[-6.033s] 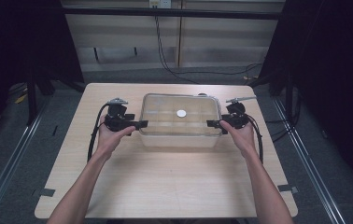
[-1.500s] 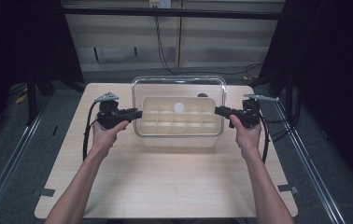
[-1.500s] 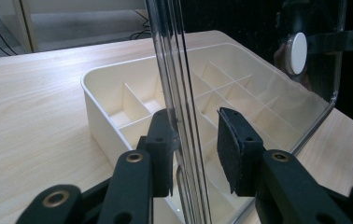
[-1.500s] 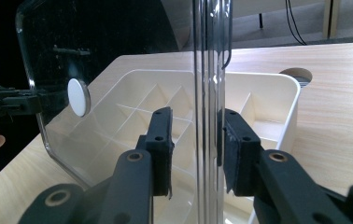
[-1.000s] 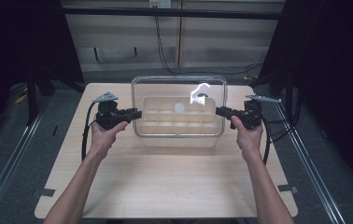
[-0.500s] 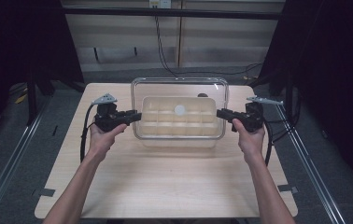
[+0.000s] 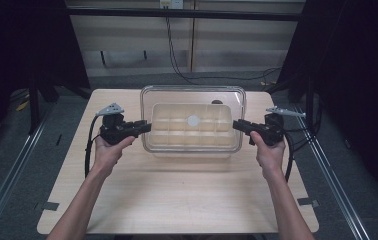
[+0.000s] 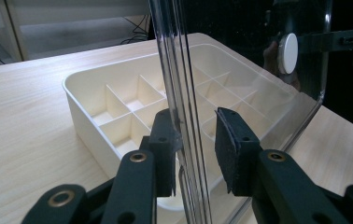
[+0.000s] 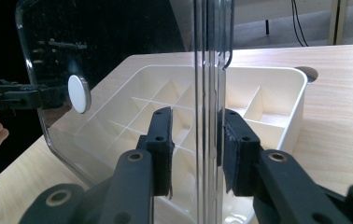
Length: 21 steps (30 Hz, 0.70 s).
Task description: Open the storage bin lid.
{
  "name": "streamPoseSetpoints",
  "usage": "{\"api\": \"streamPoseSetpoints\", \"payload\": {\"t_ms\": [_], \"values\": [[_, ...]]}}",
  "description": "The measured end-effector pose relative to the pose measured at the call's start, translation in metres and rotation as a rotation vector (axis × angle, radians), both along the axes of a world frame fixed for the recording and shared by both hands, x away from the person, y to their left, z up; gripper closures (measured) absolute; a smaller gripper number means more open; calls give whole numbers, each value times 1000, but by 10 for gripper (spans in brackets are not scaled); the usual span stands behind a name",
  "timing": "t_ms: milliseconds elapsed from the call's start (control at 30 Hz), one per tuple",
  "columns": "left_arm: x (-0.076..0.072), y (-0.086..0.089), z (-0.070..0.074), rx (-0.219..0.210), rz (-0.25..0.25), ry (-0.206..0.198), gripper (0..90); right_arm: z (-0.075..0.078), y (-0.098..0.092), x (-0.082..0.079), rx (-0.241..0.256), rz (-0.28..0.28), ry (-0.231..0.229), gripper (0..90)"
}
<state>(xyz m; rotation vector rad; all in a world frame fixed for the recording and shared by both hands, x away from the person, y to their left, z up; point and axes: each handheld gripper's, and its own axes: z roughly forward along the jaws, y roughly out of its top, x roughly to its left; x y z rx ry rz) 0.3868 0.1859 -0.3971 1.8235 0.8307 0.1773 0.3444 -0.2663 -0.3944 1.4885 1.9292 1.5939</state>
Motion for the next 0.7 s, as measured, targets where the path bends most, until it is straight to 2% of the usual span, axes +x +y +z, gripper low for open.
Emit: {"api": "streamPoseSetpoints", "payload": {"t_ms": [167, 333, 467, 533, 700], "values": [[-4, 1, 0, 5, -3, 3, 694, -2, 1, -3, -1, 5, 4, 678], [-8, 2, -1, 6, 17, 7, 695, -2, 3, -5, -5, 6, 11, 677], [-11, 3, -2, 1, 9, 12, 699, -2, 4, -9, -7, 10, 6, 678], [-14, 3, -1, 16, 1, 7, 699, -2, 3, -10, -8, 10, 4, 678], [-17, 4, -2, 18, -7, 8, 701, -2, 3, -15, -3, 14, 1, 679]]}}
